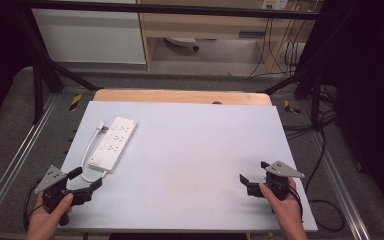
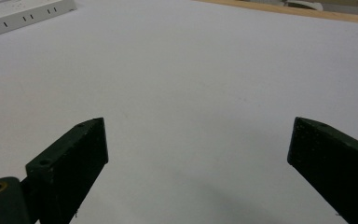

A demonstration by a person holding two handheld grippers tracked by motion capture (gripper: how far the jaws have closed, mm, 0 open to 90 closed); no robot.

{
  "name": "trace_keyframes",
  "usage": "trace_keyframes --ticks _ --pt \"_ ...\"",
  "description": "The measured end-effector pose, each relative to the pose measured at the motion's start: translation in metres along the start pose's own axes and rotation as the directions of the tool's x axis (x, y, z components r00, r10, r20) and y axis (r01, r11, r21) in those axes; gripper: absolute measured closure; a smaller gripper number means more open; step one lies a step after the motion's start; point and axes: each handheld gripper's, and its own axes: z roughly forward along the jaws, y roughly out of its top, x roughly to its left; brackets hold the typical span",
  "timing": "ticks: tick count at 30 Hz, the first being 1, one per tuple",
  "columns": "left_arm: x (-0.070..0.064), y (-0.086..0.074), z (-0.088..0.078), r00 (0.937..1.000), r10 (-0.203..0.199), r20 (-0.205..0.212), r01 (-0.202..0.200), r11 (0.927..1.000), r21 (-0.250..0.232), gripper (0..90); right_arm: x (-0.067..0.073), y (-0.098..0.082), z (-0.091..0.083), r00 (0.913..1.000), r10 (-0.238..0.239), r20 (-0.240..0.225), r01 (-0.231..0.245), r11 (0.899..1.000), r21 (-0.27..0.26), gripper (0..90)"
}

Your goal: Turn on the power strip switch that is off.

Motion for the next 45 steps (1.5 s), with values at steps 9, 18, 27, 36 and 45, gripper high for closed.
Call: trace_keyframes --ticks 9,18,27,36,45 --pt "0.001 0.002 -0.004 1.0000 -0.008 0.002 0.008 0.9993 -0.038 10.2 0.004 0.001 0.007 0.9997 -0.014 -0.018 0.014 1.000 0.006 4.6" --pt "-0.005 0.017 0.000 0.9997 0.016 0.021 -0.015 0.9968 -0.078 9.3 0.006 0.002 0.006 0.9996 -0.019 -0.019 0.019 1.000 -0.003 4.4" --pt "-0.006 0.038 0.012 0.9987 0.029 0.041 -0.026 0.9962 -0.083 9.2 0.006 0.003 0.006 0.9997 -0.022 -0.013 0.022 1.000 -0.016 4.0" --pt "-0.001 0.054 0.021 0.9989 0.005 0.047 0.000 0.9943 -0.106 8.8 0.007 0.004 0.007 0.9994 -0.024 -0.024 0.024 1.000 -0.011 4.0" --pt "0.000 0.067 0.032 0.9987 0.009 0.051 -0.003 0.9933 -0.115 8.3 0.008 0.004 0.008 0.9994 -0.020 -0.028 0.020 1.000 -0.006 3.7"
